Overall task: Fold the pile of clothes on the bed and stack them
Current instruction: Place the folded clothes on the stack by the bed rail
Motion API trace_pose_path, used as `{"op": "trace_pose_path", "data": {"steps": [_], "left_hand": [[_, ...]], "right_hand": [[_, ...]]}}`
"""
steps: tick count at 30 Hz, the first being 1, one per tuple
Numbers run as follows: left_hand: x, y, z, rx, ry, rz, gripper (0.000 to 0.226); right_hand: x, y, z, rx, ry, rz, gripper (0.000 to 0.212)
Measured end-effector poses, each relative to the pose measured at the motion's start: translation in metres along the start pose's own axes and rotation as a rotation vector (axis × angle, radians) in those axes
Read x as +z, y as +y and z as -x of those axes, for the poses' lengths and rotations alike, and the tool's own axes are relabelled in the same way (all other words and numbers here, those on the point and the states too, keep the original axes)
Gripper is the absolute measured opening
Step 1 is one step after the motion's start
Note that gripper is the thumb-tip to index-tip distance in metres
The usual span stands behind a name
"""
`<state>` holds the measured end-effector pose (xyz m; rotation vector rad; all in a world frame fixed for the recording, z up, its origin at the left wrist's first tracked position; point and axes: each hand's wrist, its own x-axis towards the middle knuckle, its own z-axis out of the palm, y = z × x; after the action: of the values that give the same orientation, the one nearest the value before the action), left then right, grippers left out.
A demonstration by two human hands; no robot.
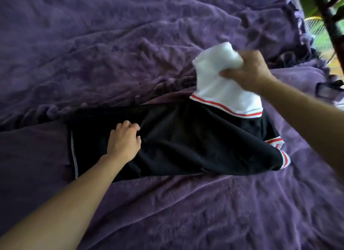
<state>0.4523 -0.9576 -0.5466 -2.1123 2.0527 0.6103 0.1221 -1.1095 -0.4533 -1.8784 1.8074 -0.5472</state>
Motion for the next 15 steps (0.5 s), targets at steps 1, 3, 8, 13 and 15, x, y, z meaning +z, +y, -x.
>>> {"op": "trace_pose_path", "data": {"steps": [1,3,8,13,15], "left_hand": [[-0.001,0.001,0.003,-0.003,-0.002,-0.003,0.032],[0.001,0.005,0.011,0.003,-0.01,-0.021,0.033],[0.006,0.034,0.026,0.061,0.015,-0.038,0.033],[0.016,0.098,0.041,0.39,0.196,0.043,0.038],[0.028,0.124,0.044,0.516,0.195,0.04,0.042]], "right_hand": [[-0.002,0.002,0.023,-0.21,0.018,0.111,0.028],[0.001,0.016,0.08,-0.521,-0.037,0.286,0.026],[0.021,0.069,0.172,-0.39,-0.725,0.761,0.051],[0.012,0.094,0.183,-0.087,-0.015,0.195,0.032],[0.002,0.112,0.176,0.273,0.111,0.174,0.052]]}}
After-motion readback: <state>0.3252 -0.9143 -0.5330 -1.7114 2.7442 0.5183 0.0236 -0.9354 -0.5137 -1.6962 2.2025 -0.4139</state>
